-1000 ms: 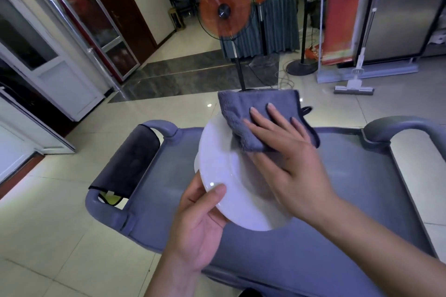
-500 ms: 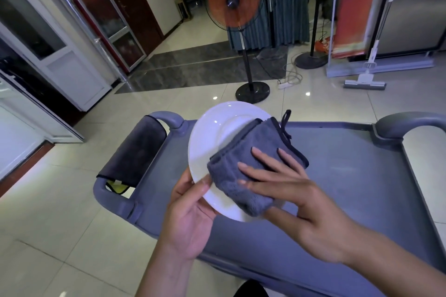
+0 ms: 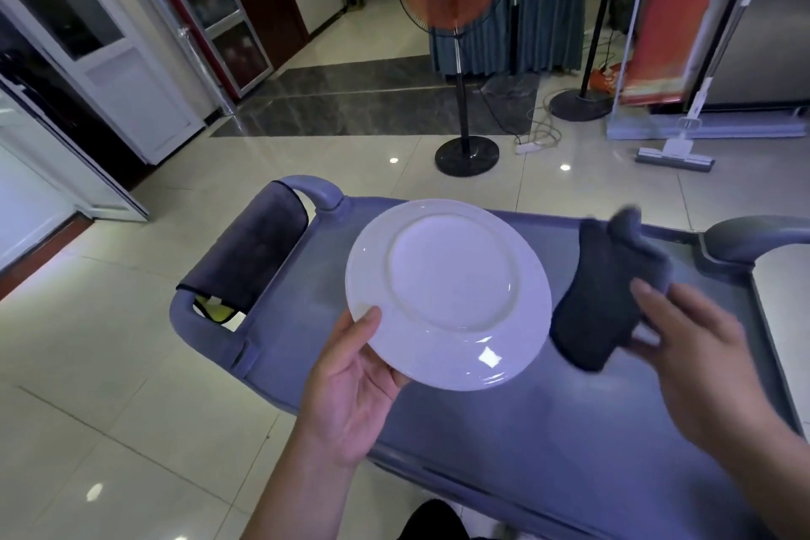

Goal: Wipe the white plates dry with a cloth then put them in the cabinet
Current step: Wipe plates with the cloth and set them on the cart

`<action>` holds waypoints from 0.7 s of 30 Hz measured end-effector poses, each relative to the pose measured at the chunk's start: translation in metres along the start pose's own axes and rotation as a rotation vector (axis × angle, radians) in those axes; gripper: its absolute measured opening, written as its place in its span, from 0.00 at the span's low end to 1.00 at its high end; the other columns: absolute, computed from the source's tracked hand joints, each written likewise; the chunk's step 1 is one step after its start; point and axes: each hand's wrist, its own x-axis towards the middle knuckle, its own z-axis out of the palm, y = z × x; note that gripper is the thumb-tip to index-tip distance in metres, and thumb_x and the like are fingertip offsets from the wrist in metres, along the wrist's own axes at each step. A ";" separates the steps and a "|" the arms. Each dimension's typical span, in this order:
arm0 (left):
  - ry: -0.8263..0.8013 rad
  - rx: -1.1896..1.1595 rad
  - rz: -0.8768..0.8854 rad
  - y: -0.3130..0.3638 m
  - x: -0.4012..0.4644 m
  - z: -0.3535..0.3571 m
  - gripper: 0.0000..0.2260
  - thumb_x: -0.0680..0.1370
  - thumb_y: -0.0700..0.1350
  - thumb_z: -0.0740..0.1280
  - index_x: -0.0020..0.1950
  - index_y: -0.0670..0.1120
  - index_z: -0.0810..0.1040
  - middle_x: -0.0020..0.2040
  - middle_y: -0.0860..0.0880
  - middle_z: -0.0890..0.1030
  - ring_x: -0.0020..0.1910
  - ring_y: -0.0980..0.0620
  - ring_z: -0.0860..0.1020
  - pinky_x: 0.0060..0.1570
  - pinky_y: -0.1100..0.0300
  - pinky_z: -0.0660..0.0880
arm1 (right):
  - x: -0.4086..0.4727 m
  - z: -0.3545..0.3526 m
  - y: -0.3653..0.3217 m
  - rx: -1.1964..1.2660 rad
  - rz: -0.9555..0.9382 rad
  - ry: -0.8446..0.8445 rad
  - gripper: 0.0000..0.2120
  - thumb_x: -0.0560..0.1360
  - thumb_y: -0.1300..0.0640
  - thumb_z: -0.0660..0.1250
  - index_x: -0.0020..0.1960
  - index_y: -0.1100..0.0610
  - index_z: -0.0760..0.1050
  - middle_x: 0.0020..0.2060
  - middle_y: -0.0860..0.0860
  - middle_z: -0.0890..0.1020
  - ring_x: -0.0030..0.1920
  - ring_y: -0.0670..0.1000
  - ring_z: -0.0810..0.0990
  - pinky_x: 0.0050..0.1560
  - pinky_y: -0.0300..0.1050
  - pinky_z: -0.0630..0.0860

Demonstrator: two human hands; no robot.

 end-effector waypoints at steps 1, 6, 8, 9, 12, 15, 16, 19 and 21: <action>-0.018 0.007 -0.015 0.002 0.001 -0.004 0.13 0.77 0.41 0.66 0.56 0.49 0.87 0.58 0.47 0.85 0.53 0.50 0.85 0.43 0.55 0.84 | 0.003 0.009 -0.012 -0.079 -0.155 -0.044 0.12 0.81 0.62 0.65 0.47 0.50 0.83 0.43 0.45 0.82 0.50 0.49 0.78 0.50 0.47 0.78; -0.160 0.071 -0.073 0.020 0.012 -0.014 0.29 0.56 0.47 0.87 0.56 0.48 0.87 0.58 0.45 0.86 0.55 0.49 0.85 0.48 0.53 0.84 | 0.014 0.079 -0.071 -0.626 -0.703 -0.640 0.18 0.76 0.60 0.67 0.65 0.51 0.79 0.71 0.44 0.74 0.75 0.41 0.67 0.74 0.40 0.61; -0.181 0.044 -0.094 0.030 0.015 -0.019 0.30 0.53 0.47 0.88 0.54 0.47 0.88 0.56 0.44 0.86 0.54 0.47 0.85 0.48 0.52 0.84 | 0.019 0.106 -0.080 -0.831 -0.760 -0.799 0.21 0.73 0.56 0.68 0.65 0.49 0.79 0.73 0.46 0.73 0.77 0.41 0.62 0.77 0.50 0.58; -0.174 0.022 -0.096 0.035 0.017 -0.020 0.29 0.53 0.46 0.88 0.53 0.46 0.88 0.55 0.44 0.87 0.54 0.47 0.86 0.48 0.52 0.84 | 0.022 0.115 -0.083 -0.885 -0.767 -0.842 0.22 0.71 0.56 0.69 0.66 0.50 0.79 0.73 0.47 0.72 0.77 0.40 0.61 0.77 0.50 0.58; -0.173 -0.017 -0.098 0.051 0.022 -0.024 0.19 0.60 0.43 0.82 0.51 0.45 0.88 0.55 0.44 0.87 0.53 0.48 0.86 0.49 0.52 0.84 | 0.033 0.135 -0.082 -0.849 -0.680 -0.890 0.19 0.73 0.58 0.74 0.64 0.55 0.81 0.70 0.48 0.75 0.75 0.38 0.64 0.73 0.35 0.61; -0.137 -0.012 -0.097 0.064 0.028 -0.027 0.11 0.70 0.42 0.71 0.49 0.47 0.89 0.54 0.46 0.87 0.51 0.50 0.86 0.53 0.53 0.81 | 0.037 0.145 -0.073 -0.684 -0.479 -0.791 0.14 0.75 0.63 0.74 0.59 0.52 0.84 0.68 0.49 0.77 0.74 0.39 0.66 0.69 0.32 0.66; -0.142 -0.008 -0.093 0.069 0.031 -0.029 0.12 0.72 0.41 0.67 0.49 0.48 0.89 0.54 0.47 0.87 0.52 0.51 0.86 0.54 0.53 0.81 | 0.036 0.149 -0.069 -0.665 -0.449 -0.728 0.13 0.74 0.62 0.74 0.58 0.52 0.84 0.67 0.48 0.78 0.73 0.38 0.67 0.68 0.31 0.66; -0.162 0.047 -0.054 0.083 0.041 -0.034 0.12 0.74 0.41 0.67 0.48 0.51 0.89 0.51 0.51 0.86 0.49 0.53 0.84 0.47 0.59 0.80 | 0.024 0.164 -0.060 -0.568 -0.366 -0.526 0.14 0.75 0.62 0.74 0.43 0.42 0.85 0.63 0.42 0.79 0.61 0.30 0.74 0.55 0.26 0.69; -0.187 0.063 -0.021 0.089 0.050 -0.036 0.11 0.74 0.39 0.69 0.51 0.51 0.88 0.51 0.50 0.86 0.48 0.54 0.83 0.44 0.59 0.78 | 0.017 0.170 -0.048 -0.501 -0.281 -0.368 0.18 0.76 0.62 0.73 0.30 0.47 0.80 0.61 0.45 0.83 0.56 0.29 0.74 0.47 0.26 0.68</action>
